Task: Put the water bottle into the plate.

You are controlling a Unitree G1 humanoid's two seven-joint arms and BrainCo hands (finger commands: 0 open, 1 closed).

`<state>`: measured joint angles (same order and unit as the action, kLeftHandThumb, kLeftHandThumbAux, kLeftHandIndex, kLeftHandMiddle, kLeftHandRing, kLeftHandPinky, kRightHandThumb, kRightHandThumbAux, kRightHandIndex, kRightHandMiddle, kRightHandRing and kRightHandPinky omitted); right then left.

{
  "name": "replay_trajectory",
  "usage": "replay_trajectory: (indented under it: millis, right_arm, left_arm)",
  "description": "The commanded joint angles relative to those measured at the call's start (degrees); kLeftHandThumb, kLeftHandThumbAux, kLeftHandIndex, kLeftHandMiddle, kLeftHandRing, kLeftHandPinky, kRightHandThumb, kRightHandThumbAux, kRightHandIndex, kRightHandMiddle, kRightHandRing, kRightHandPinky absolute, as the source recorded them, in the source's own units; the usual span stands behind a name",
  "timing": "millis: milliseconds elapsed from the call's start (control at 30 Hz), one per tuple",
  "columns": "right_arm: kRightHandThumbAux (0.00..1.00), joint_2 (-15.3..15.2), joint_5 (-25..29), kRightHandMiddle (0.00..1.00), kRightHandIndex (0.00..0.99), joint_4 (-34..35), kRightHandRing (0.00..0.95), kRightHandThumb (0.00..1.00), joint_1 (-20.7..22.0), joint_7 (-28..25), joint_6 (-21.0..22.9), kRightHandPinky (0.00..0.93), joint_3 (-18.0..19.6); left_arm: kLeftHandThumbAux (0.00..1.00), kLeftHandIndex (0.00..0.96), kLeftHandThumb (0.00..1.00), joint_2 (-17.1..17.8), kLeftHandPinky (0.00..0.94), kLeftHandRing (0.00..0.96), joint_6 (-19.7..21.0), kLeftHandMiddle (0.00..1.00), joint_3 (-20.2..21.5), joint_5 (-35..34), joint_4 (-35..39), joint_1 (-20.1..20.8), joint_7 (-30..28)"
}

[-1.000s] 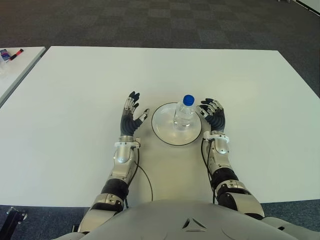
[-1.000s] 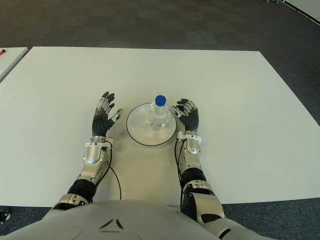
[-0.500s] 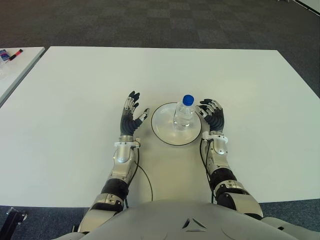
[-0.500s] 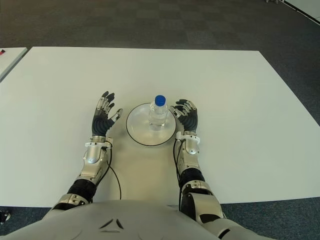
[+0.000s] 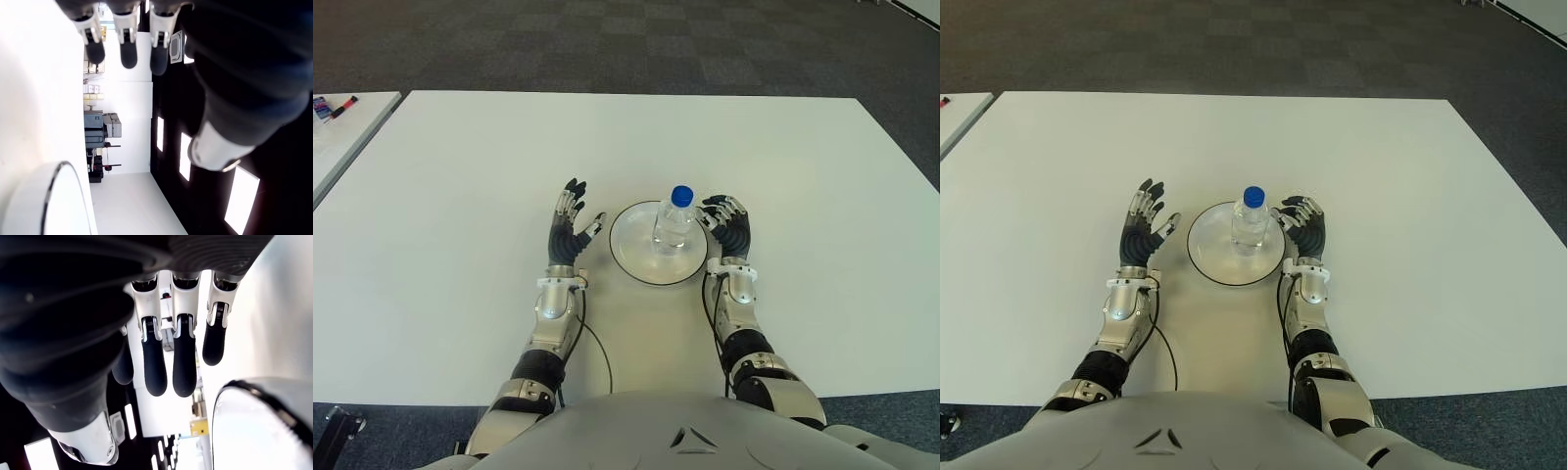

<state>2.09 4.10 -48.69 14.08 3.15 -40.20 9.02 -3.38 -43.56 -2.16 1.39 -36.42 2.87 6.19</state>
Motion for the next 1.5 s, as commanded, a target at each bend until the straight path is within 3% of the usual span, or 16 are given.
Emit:
replay_trajectory:
  millis: [33, 567, 667, 833, 1500]
  right_arm:
    - [0.860, 0.6, -0.6, 0.488, 0.437, -1.4, 0.503, 0.167, -0.3, 0.6, -0.7, 0.516, -0.2]
    - [0.858, 0.9, -3.1, 0.553, 0.506, -1.8, 0.557, 0.204, -0.2, 4.0, -1.7, 0.565, -0.9]
    - [0.773, 0.8, -3.9, 0.560, 0.453, -1.9, 0.564, 0.528, -0.1, 5.1, -2.0, 0.573, -1.2]
    - [0.737, 0.8, -5.0, 0.569, 0.431, -2.1, 0.578, 0.661, -0.1, 7.0, -2.1, 0.581, -1.5]
    - [0.730, 1.0, -8.9, 0.583, 0.428, -2.9, 0.599, 0.694, 0.7, 16.4, -1.8, 0.603, -1.7]
  left_arm:
    - [0.811, 0.076, 0.289, -1.0, 0.119, 0.110, 0.6, 0.137, 0.5, -0.6, -0.5, -0.3, -0.8]
    - [0.785, 0.088, 0.300, -1.2, 0.146, 0.120, 0.4, 0.144, 1.4, -1.4, -0.7, -0.1, -1.8]
    - [0.781, 0.092, 0.305, -1.3, 0.158, 0.127, 0.5, 0.150, 1.6, -1.7, -0.8, 0.0, -1.7]
    - [0.781, 0.096, 0.323, -1.6, 0.175, 0.137, 0.2, 0.155, 2.2, -2.2, -1.2, 0.2, -1.3]
    - [0.743, 0.105, 0.331, -1.8, 0.206, 0.161, -0.3, 0.167, 4.0, -4.4, -3.1, 1.1, -2.1]
